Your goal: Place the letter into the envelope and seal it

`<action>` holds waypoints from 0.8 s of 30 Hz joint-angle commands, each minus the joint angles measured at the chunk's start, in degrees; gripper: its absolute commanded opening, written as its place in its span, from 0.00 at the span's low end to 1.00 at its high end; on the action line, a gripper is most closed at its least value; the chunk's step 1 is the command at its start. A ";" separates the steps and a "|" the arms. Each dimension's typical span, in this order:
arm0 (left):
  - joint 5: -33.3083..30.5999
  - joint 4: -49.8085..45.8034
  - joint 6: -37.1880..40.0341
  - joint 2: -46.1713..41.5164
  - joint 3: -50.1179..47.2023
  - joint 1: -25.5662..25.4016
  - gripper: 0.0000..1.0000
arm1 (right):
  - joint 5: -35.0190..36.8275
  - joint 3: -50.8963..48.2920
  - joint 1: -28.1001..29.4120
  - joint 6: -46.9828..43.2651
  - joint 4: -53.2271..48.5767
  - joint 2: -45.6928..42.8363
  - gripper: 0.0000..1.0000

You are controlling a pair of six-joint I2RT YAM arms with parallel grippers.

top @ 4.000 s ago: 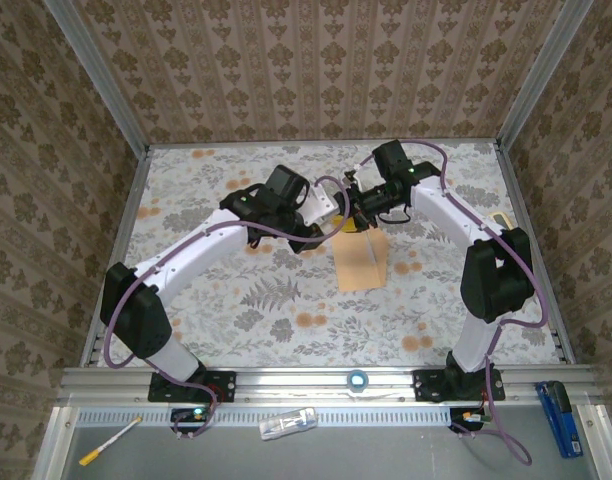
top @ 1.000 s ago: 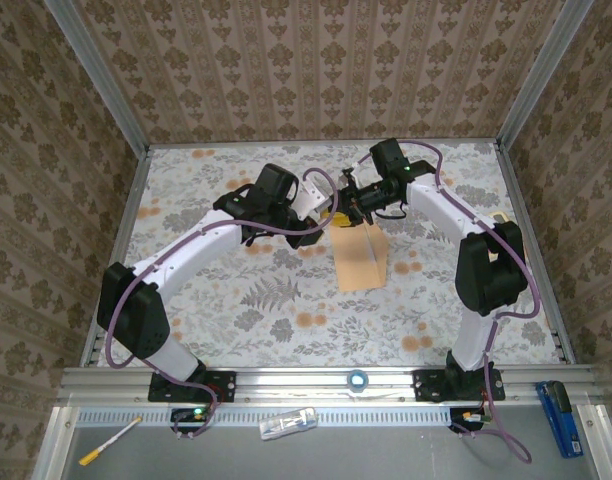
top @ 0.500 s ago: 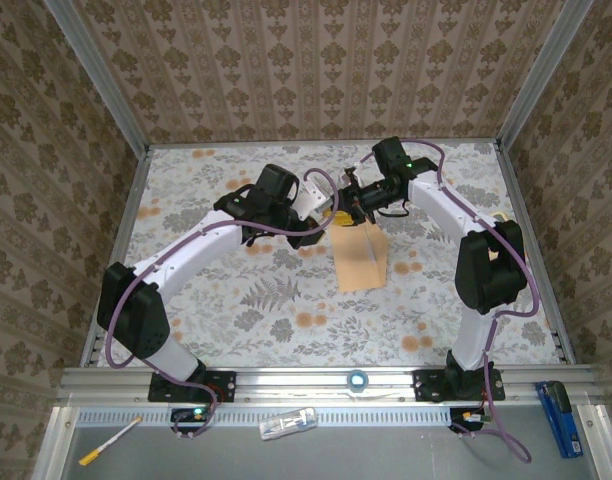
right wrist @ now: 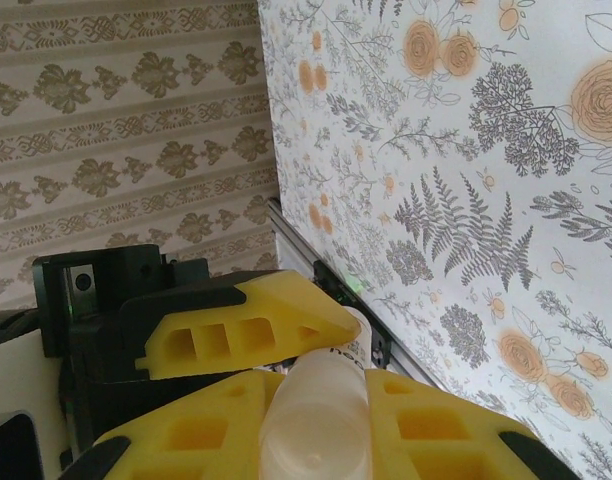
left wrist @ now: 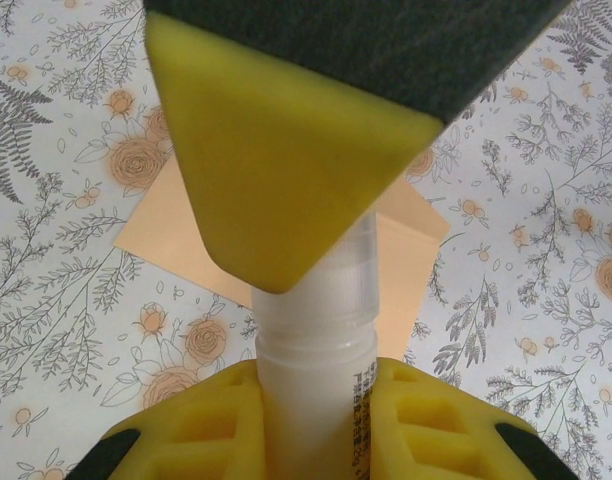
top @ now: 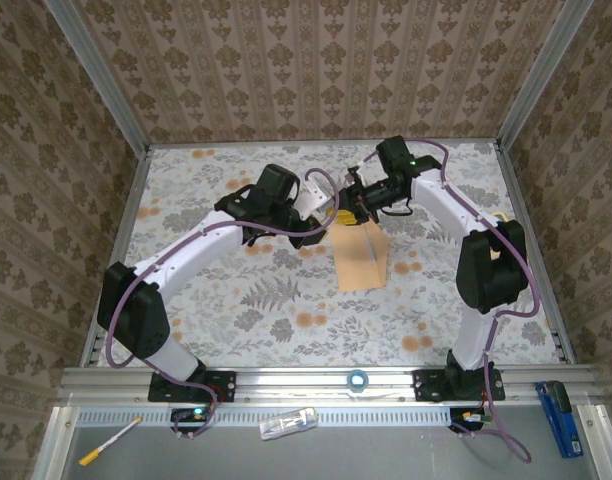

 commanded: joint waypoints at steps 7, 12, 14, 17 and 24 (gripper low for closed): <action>1.10 -10.92 1.45 0.08 -2.36 0.13 0.00 | 3.27 2.88 -5.62 -1.80 -0.19 -0.70 0.26; 0.99 -10.87 1.40 0.13 -2.31 0.11 0.00 | 4.05 3.39 -6.05 -2.67 -1.43 -0.70 0.26; 0.80 -10.83 1.32 0.10 -2.27 0.19 0.00 | 5.34 3.90 -6.36 -3.84 -3.01 -0.63 0.26; 0.45 -10.68 1.28 0.09 -2.18 0.14 0.00 | 10.85 4.81 -6.99 -5.63 -6.51 -0.87 0.26; 0.39 -10.34 1.30 0.21 -2.22 0.13 0.00 | 27.95 2.77 -7.81 -8.01 -11.48 -3.30 0.27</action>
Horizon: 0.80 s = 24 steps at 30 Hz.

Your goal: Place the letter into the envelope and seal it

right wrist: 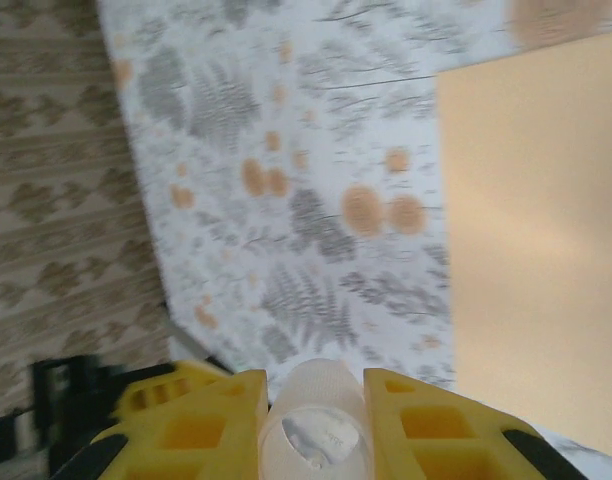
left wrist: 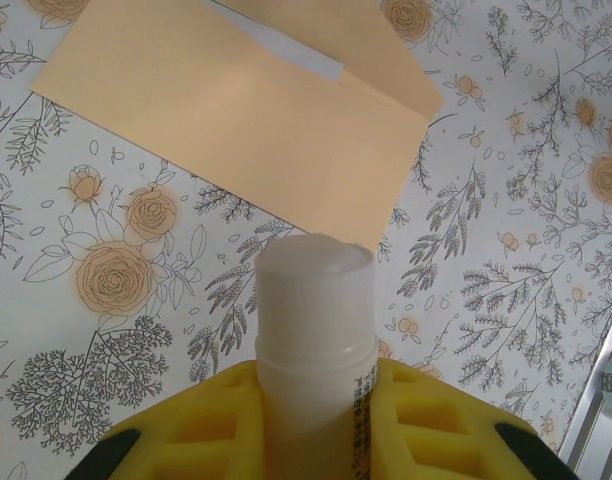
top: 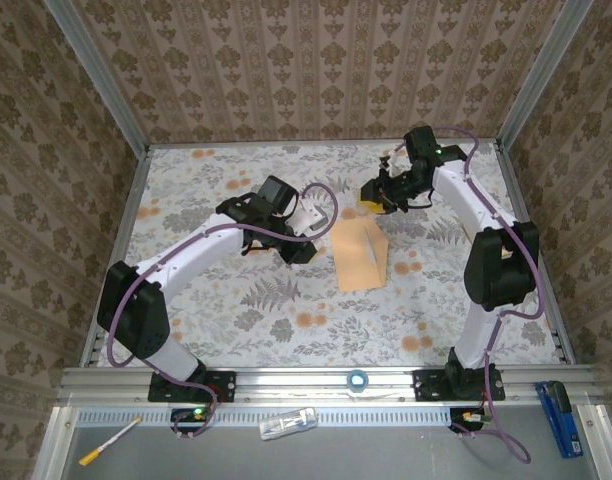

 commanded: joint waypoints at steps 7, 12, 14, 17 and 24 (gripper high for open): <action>0.42 0.00 0.81 0.42 -0.10 0.07 0.00 | 21.46 -6.71 -1.12 -1.23 -1.95 -5.65 0.28; 0.25 0.26 0.83 -0.01 -0.47 0.17 0.00 | 29.43 -9.61 -1.44 -0.06 1.81 -5.94 0.28; 0.09 0.28 0.81 -0.10 -0.61 0.18 0.00 | 33.35 -9.89 -1.59 0.61 2.87 -5.28 0.28; -0.02 -0.09 0.84 -0.26 -0.54 0.32 0.00 | 36.66 -9.47 -2.20 2.83 3.72 -3.41 0.29; -0.39 -0.57 0.70 -0.94 -0.63 0.38 0.00 | 41.54 -11.06 -2.95 5.50 9.30 1.14 0.29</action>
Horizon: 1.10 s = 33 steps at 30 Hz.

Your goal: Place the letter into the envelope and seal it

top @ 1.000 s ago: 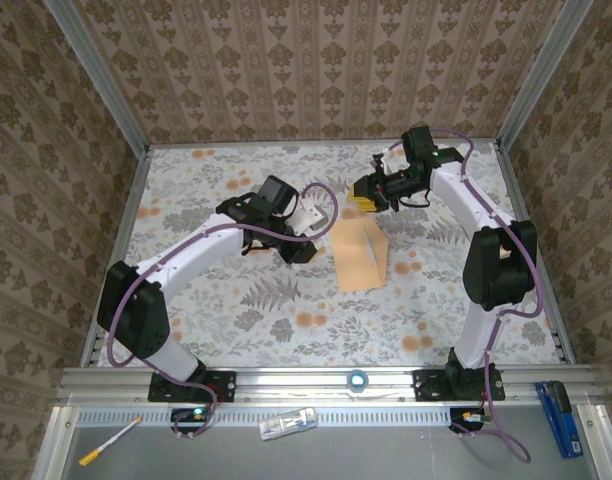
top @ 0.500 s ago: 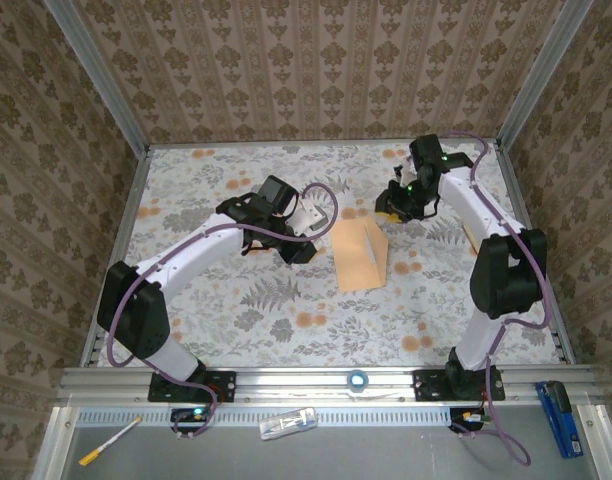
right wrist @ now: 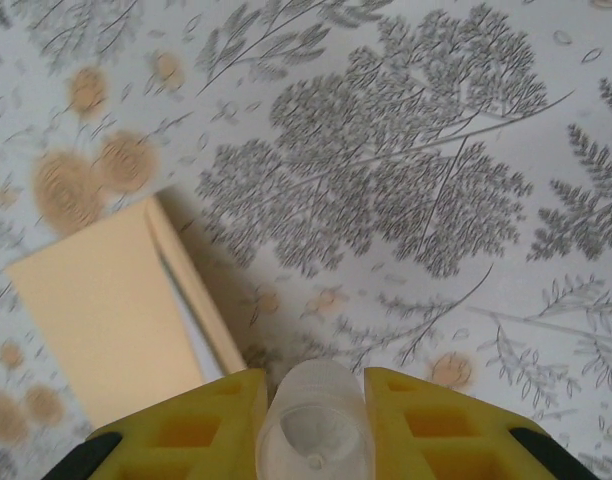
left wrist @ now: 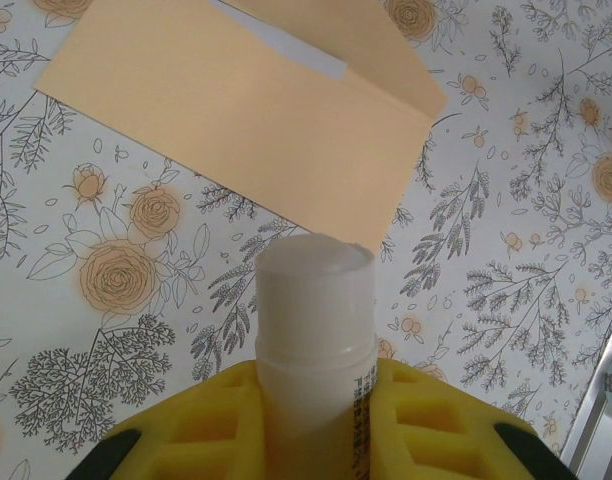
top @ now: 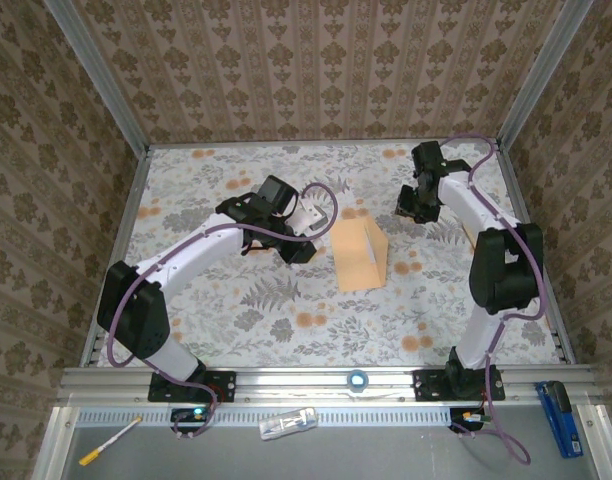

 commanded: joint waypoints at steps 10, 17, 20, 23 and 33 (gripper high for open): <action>-0.88 -0.27 -0.11 -2.32 -1.97 0.30 0.00 | 6.80 -4.62 -0.69 4.05 8.81 5.24 0.30; -0.83 0.42 -0.39 -2.22 -2.65 0.37 0.00 | 8.05 -6.85 -0.68 4.14 11.56 5.64 0.32; -1.01 0.52 -0.58 -2.30 -2.89 0.39 0.00 | 8.40 -8.15 -0.68 4.15 13.04 5.91 0.33; -1.14 0.66 -0.96 -2.72 -3.24 0.45 0.00 | 8.41 -9.38 -0.68 4.16 14.24 6.02 0.33; -1.47 0.73 -1.39 -3.39 -4.13 0.44 0.00 | 8.73 -10.61 -0.68 4.11 15.06 6.76 0.37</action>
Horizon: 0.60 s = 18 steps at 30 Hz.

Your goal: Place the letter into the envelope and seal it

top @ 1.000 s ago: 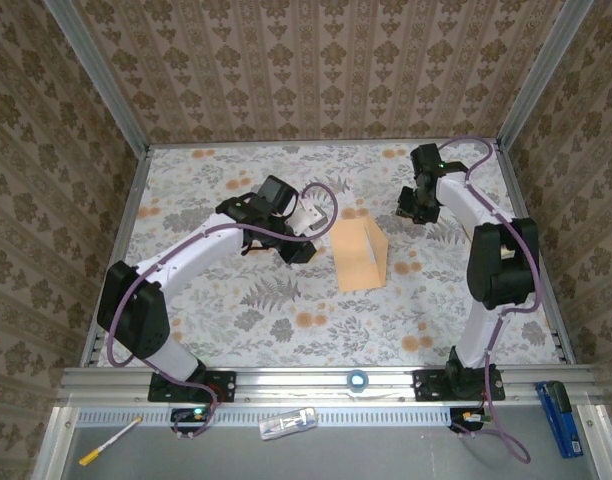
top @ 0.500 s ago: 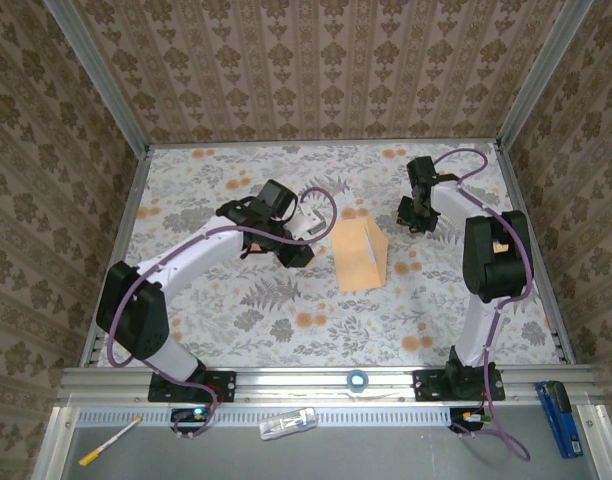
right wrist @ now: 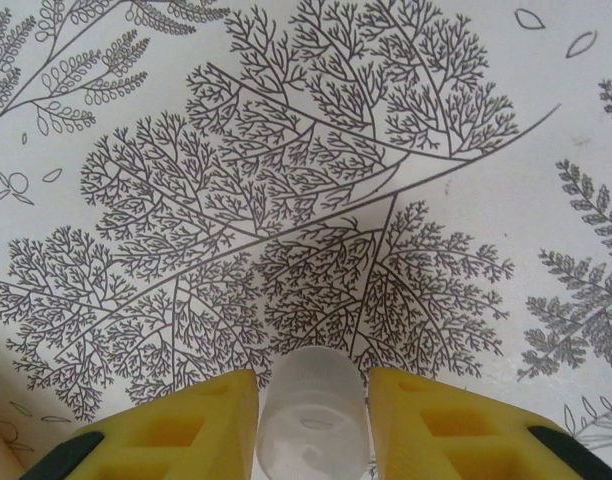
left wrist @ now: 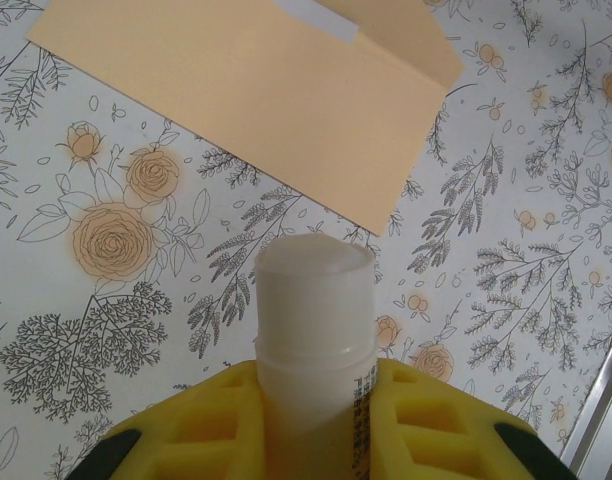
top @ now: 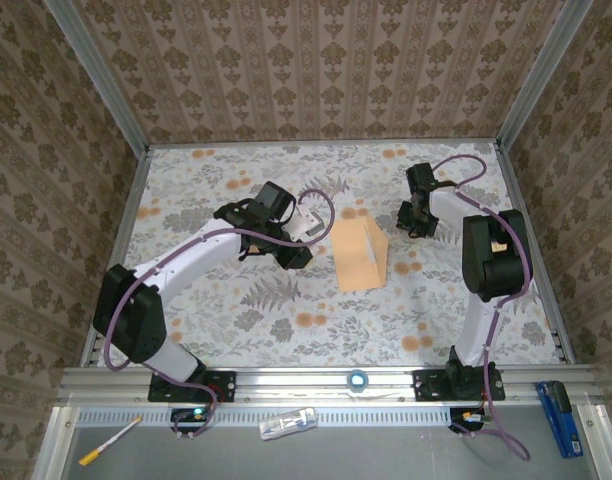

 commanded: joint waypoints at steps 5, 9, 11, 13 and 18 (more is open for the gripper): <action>-0.27 0.33 -0.67 -1.69 -0.50 0.45 0.00 | 2.22 -2.27 -0.38 0.67 3.26 1.04 0.37; -0.36 0.28 -0.64 -1.74 -0.38 0.44 0.00 | 2.49 -3.07 -0.29 0.73 3.90 0.31 0.38; -0.34 0.30 -0.59 -1.65 -0.34 0.44 0.00 | 2.61 -3.11 -0.34 0.68 3.89 -0.01 0.38; -0.36 0.35 -0.61 -1.62 -0.32 0.59 0.00 | 2.58 -2.91 -0.40 0.45 3.62 -0.32 0.38; -0.44 0.61 -0.68 -1.65 -0.28 0.57 0.00 | 1.83 -3.16 -0.33 0.51 4.23 -1.36 0.41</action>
